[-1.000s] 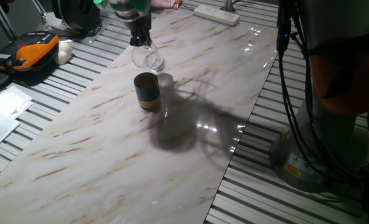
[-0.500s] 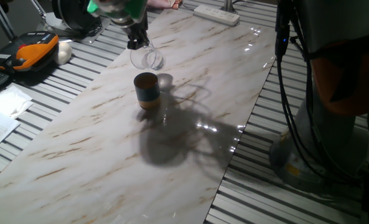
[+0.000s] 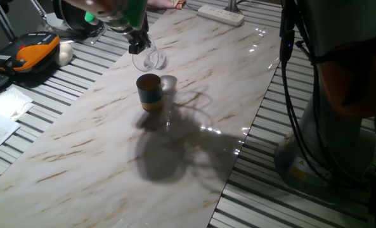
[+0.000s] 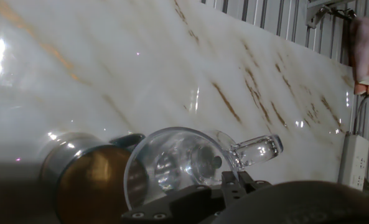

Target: Pour the water from one cup into another empty cup

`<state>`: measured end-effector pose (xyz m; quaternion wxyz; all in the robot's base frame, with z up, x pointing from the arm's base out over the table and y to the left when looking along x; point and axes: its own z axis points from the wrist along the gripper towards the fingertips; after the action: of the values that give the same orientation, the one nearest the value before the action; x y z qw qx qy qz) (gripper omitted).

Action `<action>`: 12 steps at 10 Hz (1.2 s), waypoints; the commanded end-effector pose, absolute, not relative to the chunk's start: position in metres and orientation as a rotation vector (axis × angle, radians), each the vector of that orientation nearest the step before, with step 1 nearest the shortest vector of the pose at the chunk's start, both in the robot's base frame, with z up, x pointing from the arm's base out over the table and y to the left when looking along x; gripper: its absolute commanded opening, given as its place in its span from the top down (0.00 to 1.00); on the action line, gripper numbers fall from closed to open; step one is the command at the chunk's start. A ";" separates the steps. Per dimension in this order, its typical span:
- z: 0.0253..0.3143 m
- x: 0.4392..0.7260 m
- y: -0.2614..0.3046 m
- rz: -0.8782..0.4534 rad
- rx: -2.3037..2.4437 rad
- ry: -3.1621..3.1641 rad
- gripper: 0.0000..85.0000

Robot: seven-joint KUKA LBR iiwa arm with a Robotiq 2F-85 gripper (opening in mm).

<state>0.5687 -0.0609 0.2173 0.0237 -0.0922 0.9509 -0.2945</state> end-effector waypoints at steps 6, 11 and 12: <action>0.217 0.566 -0.062 -1.002 -0.337 2.900 1.00; 0.217 0.562 -0.057 -1.116 -0.368 2.853 1.00; 0.217 0.562 -0.057 -1.127 -0.370 2.848 1.00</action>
<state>0.5620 -0.0568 0.2168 0.0279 -0.1200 0.9225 -0.3659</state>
